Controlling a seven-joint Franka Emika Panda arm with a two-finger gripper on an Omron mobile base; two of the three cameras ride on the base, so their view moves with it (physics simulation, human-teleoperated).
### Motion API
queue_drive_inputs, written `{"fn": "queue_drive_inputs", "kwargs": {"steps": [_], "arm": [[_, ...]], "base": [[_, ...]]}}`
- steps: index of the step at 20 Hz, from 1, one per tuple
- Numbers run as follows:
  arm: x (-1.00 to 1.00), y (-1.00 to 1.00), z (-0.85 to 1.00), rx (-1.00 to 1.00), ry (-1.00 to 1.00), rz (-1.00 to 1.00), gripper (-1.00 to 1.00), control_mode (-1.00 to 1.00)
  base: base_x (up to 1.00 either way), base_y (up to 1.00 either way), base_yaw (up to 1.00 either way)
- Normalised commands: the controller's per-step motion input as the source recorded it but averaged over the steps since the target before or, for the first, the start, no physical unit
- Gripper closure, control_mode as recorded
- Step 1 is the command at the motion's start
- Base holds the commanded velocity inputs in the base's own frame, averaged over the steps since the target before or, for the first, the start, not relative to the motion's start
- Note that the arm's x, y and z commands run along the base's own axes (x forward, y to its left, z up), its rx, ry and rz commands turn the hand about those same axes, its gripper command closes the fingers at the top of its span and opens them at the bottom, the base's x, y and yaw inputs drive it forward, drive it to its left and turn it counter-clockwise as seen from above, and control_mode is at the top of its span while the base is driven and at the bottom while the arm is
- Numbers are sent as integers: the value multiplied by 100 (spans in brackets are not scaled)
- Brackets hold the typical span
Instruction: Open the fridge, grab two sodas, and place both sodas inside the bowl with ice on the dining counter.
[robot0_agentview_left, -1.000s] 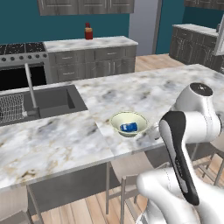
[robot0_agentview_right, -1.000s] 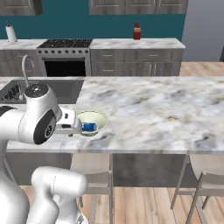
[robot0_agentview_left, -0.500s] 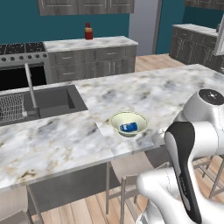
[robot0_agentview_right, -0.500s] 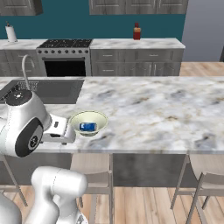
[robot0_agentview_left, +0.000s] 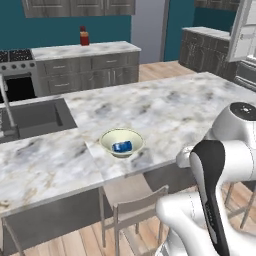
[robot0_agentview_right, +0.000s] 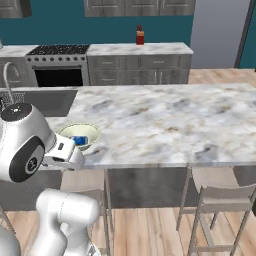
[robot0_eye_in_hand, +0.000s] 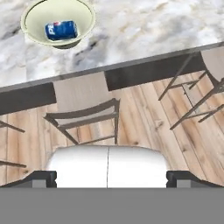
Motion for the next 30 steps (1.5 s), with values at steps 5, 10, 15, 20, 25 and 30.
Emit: {"fn": "queue_drive_inputs", "kwargs": {"steps": [5, 10, 15, 20, 25, 30], "arm": [[0, 0, 0, 0, 0, 0, -100, 100], [0, 0, 0, 0, 0, 0, -100, 100], [0, 0, 0, 0, 0, 0, -100, 100], [0, 0, 0, 0, 0, 0, -100, 100], [0, 0, 0, 0, 0, 0, -100, 100], [0, 0, 0, 0, 0, 0, -100, 100]], "base": [[-4, -100, -17], [0, -100, -10], [0, -100, -8], [0, -100, -7], [0, -100, -6], [6, -100, -4]]}}
